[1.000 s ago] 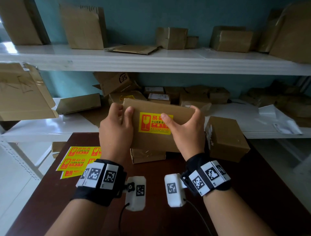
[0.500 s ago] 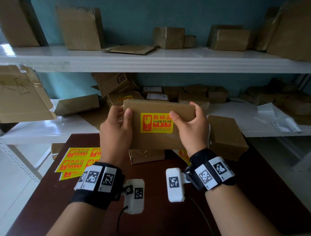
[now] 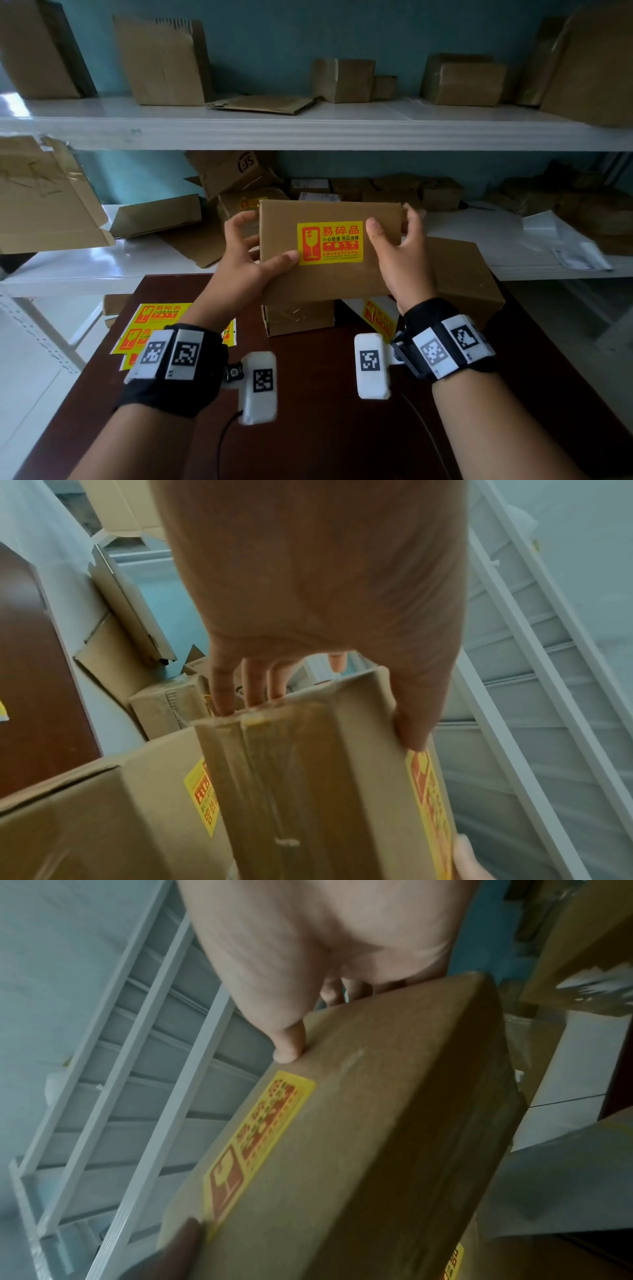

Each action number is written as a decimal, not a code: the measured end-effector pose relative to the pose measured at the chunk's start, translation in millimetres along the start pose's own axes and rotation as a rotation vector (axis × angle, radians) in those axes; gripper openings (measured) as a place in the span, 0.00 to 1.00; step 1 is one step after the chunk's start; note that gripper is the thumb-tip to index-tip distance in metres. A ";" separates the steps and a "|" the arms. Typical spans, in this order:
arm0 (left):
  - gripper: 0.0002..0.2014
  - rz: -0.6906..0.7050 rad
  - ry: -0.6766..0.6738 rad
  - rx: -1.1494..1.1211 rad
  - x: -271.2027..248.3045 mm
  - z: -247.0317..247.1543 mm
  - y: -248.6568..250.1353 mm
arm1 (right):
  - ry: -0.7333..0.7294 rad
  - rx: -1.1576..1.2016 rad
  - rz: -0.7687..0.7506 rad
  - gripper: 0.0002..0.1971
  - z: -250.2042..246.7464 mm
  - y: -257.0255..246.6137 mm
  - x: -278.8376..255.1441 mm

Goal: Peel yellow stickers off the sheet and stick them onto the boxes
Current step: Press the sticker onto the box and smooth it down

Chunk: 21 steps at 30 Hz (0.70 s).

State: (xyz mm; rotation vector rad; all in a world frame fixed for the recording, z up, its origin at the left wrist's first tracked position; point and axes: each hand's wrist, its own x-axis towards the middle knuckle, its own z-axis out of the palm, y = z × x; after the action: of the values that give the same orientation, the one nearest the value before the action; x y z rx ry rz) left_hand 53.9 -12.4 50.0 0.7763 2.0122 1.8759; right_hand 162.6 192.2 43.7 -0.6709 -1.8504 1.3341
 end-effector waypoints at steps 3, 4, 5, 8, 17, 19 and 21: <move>0.53 -0.007 0.083 -0.044 2.3 6.6 -2.0 | -0.074 -0.162 -0.005 0.47 3.9 -7.4 -5.3; 0.57 -0.011 0.111 -0.062 2.8 9.6 -3.3 | -0.075 -0.232 -0.063 0.46 7.1 -8.3 -7.4; 0.60 -0.012 0.134 -0.053 3.4 12.4 -5.4 | -0.057 -0.312 -0.161 0.45 10.8 -9.7 -9.9; 0.63 0.009 0.117 0.085 4.3 22.8 -12.7 | -0.038 -0.578 -0.450 0.43 22.6 -8.8 -14.2; 0.60 0.047 0.079 0.094 -3.4 32.3 -3.7 | -0.035 -0.699 -0.497 0.38 26.6 3.1 -4.9; 0.61 0.042 0.063 0.072 -3.6 29.7 -3.6 | -0.036 -0.692 -0.491 0.38 25.2 6.5 -1.9; 0.60 0.020 0.054 0.016 -1.1 23.6 -4.8 | -0.020 -0.698 -0.432 0.40 17.4 11.1 4.2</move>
State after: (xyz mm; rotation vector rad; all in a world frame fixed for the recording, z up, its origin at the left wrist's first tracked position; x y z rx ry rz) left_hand 66.8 6.5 42.4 0.7611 2.0612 1.9136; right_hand 145.9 189.3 31.2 -0.5420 -2.3190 0.4045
